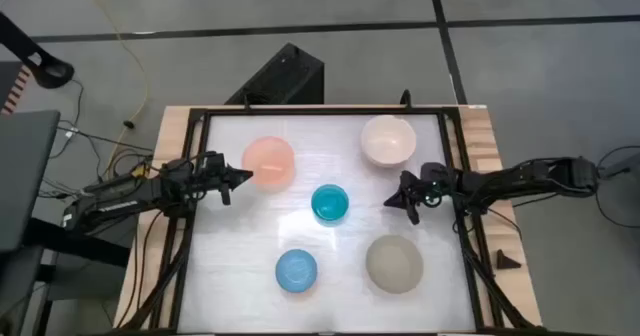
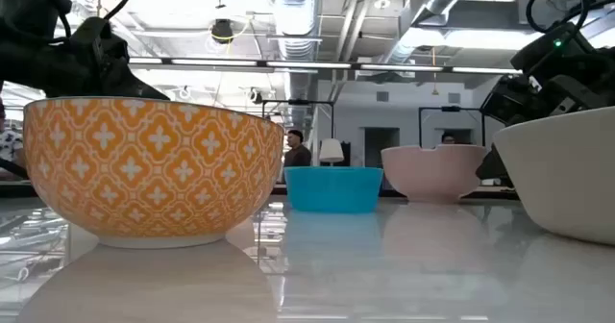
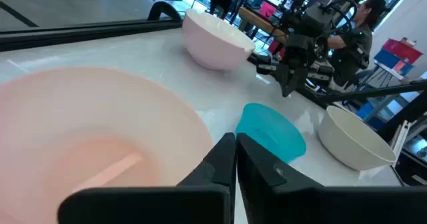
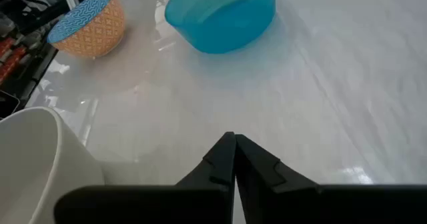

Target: Nest bowls inside each other

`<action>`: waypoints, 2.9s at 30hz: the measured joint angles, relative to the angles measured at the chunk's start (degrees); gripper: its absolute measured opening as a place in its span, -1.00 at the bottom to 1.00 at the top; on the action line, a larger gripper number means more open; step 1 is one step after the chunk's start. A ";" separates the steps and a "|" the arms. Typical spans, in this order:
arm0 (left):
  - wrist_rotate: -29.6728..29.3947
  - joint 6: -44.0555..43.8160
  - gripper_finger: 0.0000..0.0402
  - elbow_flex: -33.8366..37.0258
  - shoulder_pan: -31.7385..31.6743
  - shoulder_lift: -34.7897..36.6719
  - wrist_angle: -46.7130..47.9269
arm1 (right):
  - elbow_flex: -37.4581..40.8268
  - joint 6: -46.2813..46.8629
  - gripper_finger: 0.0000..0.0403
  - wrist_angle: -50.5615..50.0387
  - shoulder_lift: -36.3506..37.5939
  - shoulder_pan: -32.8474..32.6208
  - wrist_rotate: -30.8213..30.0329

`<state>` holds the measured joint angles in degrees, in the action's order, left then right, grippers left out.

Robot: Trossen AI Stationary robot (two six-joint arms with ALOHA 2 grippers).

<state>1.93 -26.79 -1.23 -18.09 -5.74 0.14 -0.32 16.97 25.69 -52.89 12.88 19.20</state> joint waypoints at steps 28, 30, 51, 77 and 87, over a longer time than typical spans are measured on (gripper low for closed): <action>0.00 0.00 -1.00 0.00 0.00 0.01 0.00 | 0.00 0.00 -0.80 0.00 0.00 0.02 -0.02; 0.00 0.00 -1.00 0.00 0.01 0.01 0.00 | 0.00 0.00 -0.80 0.00 0.00 0.00 0.00; 0.00 0.00 -1.00 0.00 0.00 0.00 0.00 | 0.00 -0.02 -0.80 0.00 0.00 0.00 0.00; -6.78 -2.54 -1.00 0.00 0.02 0.00 -0.33 | 0.00 -0.01 -0.80 0.00 0.00 0.00 0.00; -8.88 -23.77 -1.00 0.04 0.02 0.00 -5.84 | 0.00 -0.02 -0.80 0.00 0.00 0.02 0.00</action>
<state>-6.94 -50.56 -1.19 -18.06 -5.74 -5.70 -0.32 16.95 25.69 -52.88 12.90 19.20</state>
